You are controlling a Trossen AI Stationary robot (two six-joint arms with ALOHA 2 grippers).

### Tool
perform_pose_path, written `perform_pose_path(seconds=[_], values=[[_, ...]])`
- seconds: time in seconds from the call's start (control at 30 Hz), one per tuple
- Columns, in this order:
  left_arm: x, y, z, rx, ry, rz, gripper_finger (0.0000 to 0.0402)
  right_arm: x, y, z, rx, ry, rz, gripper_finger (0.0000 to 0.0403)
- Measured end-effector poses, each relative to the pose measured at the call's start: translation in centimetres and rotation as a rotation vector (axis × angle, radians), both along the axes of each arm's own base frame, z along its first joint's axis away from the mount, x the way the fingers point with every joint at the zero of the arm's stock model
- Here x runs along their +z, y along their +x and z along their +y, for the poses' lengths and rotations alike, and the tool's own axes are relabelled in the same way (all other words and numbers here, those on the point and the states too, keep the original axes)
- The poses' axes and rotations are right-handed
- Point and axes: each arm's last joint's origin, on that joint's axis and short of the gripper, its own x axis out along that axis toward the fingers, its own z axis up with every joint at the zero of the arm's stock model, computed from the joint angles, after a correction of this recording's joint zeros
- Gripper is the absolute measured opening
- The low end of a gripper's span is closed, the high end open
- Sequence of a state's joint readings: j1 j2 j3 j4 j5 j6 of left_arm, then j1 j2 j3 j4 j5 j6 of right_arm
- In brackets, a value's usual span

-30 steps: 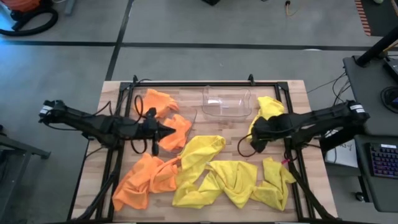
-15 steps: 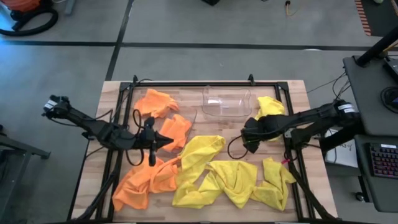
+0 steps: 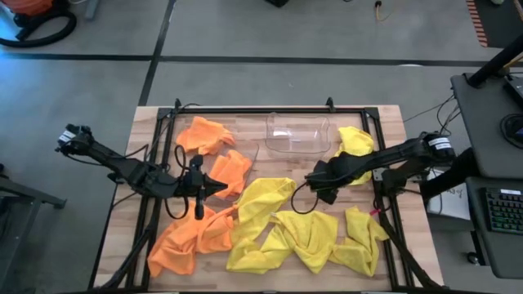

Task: Sort microfiber towel by color & place in baskets
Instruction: Put the yellow microfiber towel into the right transparent bin

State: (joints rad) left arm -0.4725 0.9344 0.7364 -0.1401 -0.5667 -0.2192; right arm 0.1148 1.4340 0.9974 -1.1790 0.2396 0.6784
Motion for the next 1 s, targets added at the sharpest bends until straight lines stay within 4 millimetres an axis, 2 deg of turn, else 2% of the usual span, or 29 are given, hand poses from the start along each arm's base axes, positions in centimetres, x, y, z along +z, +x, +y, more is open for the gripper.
perform_pose_path(seconds=[0.13, 0.37, 0.5, 0.63, 0.83, 1.0], values=[[-0.1, 0.0, 0.0, 0.001, 0.002, 0.008, 0.0000, -1.2, 0.1, -0.1, 0.061, -0.012, 0.049, 0.0251], [-0.2, -0.1, 0.0, 0.001, 0.006, 0.019, 0.0000, -4.1, -0.1, -0.5, 0.069, 0.011, 0.069, 0.0251], [-0.4, -0.1, 0.0, 0.002, 0.006, 0.024, 0.0000, -5.6, -0.6, -0.9, 0.059, 0.012, 0.056, 0.0235], [-0.8, -0.1, 0.1, 0.008, -0.008, 0.031, 0.0000, -6.1, -1.0, -1.2, 0.063, 0.014, 0.044, 0.0173], [-1.5, -0.2, 0.1, 0.017, -0.025, 0.048, 0.0000, -6.5, -0.7, -1.3, 0.094, 0.019, -0.020, 0.0026], [-1.5, -0.2, 0.1, 0.022, -0.042, 0.047, 0.0000, -6.4, -0.5, -1.3, 0.095, 0.020, -0.039, 0.0010]])
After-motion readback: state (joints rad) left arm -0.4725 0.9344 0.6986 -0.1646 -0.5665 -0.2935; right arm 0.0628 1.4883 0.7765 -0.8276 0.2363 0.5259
